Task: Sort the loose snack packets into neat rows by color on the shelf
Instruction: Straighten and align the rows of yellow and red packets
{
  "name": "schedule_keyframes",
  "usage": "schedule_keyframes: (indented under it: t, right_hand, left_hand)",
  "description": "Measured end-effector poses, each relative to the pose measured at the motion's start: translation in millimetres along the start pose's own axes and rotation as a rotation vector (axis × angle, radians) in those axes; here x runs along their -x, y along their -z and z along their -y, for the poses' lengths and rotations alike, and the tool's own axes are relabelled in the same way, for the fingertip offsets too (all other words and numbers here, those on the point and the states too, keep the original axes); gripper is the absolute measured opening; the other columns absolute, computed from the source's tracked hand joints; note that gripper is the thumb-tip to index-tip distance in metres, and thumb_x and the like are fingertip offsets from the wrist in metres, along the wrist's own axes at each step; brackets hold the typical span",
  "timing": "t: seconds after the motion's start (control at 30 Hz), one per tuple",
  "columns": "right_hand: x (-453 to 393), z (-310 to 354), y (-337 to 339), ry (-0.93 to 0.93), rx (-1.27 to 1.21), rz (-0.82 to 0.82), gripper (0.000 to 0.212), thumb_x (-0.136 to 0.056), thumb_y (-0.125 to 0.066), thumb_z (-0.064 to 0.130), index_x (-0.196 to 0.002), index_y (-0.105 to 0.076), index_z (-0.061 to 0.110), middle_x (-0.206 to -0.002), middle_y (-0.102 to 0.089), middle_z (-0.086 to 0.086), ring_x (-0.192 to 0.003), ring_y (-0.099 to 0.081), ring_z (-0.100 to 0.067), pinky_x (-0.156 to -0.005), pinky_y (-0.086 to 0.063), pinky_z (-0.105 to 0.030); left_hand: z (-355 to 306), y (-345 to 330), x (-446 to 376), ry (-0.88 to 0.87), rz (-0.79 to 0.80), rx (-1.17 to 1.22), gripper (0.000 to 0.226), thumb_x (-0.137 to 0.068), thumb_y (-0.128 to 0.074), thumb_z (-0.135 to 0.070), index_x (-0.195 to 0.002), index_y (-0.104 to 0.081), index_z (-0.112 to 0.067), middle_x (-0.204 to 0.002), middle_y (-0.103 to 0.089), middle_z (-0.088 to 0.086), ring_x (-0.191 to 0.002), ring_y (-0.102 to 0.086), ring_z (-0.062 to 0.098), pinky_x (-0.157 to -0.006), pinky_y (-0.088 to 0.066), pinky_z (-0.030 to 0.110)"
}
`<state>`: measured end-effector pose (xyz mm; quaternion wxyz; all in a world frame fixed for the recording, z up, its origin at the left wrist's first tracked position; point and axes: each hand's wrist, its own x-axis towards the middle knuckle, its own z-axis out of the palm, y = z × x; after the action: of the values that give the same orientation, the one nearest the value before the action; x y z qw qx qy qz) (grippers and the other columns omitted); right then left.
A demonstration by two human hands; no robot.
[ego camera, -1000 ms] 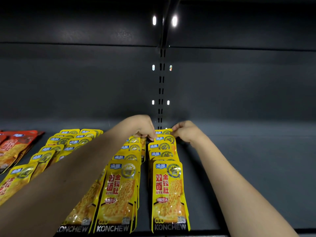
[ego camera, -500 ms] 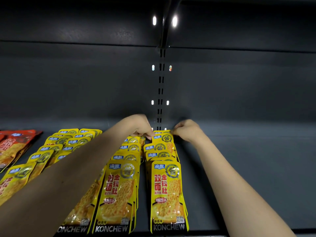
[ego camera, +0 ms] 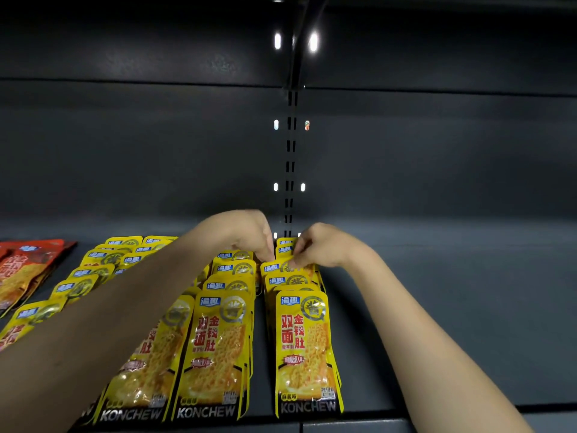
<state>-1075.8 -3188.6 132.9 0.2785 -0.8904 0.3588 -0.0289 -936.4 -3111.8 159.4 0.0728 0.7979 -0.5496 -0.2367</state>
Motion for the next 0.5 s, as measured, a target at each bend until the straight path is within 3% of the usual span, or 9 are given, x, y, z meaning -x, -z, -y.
schedule_keyframes:
  t: [0.03, 0.13, 0.27, 0.4, 0.5]
  right_hand:
    - [-1, 0, 0, -0.008, -0.006, 0.0, 0.021, -0.074, -0.079, 0.028, -0.085, -0.07, 0.013, -0.084, -0.066, -0.001, -0.083, -0.061, -0.017, -0.075, -0.047, -0.026]
    - [0, 1, 2, -0.008, -0.042, 0.015, 0.015, -0.077, -0.077, 0.024, -0.085, -0.068, 0.015, -0.075, -0.062, 0.003, -0.08, -0.058, -0.015, -0.074, -0.043, -0.023]
    - [5, 1, 6, -0.026, -0.091, 0.016, 0.014, -0.078, -0.076, 0.022, -0.074, -0.063, 0.018, -0.083, -0.064, 0.001, -0.08, -0.057, -0.013, -0.075, -0.041, -0.022]
    - [7, -3, 11, -0.041, -0.201, -0.01, 0.019, -0.076, -0.077, 0.02, -0.067, -0.061, 0.023, -0.07, -0.059, 0.008, -0.07, -0.051, -0.006, -0.06, -0.038, -0.02]
    - [9, -6, 17, -0.061, -0.252, -0.006, 0.019, -0.077, -0.077, 0.018, -0.067, -0.061, 0.024, -0.064, -0.054, 0.009, -0.064, -0.045, -0.003, -0.054, -0.034, -0.018]
  left_hand:
    - [-1, 0, 4, -0.003, 0.043, -0.013, 0.019, -0.085, -0.07, -0.026, -0.1, -0.072, -0.015, -0.102, -0.071, 0.0, -0.101, -0.062, 0.016, -0.086, -0.049, 0.029]
    - [-2, -2, 12, -0.001, 0.143, -0.076, 0.023, -0.081, -0.072, -0.036, -0.097, -0.073, -0.019, -0.086, -0.07, -0.009, -0.088, -0.059, 0.014, -0.073, -0.043, 0.026]
    - [-3, -9, 11, -0.019, 0.121, -0.106, 0.018, -0.078, -0.075, -0.035, -0.087, -0.071, -0.02, -0.088, -0.068, -0.006, -0.086, -0.059, 0.011, -0.075, -0.045, 0.026]
    - [2, -8, 8, -0.027, 0.136, -0.008, 0.014, -0.075, -0.077, -0.034, -0.072, -0.067, -0.025, -0.07, -0.057, -0.002, -0.063, -0.047, 0.013, -0.053, -0.035, 0.022]
    - [3, -5, 8, -0.013, 0.14, 0.066, 0.014, -0.076, -0.077, -0.032, -0.075, -0.07, -0.02, -0.061, -0.052, -0.001, -0.053, -0.036, 0.013, -0.045, -0.026, 0.021]
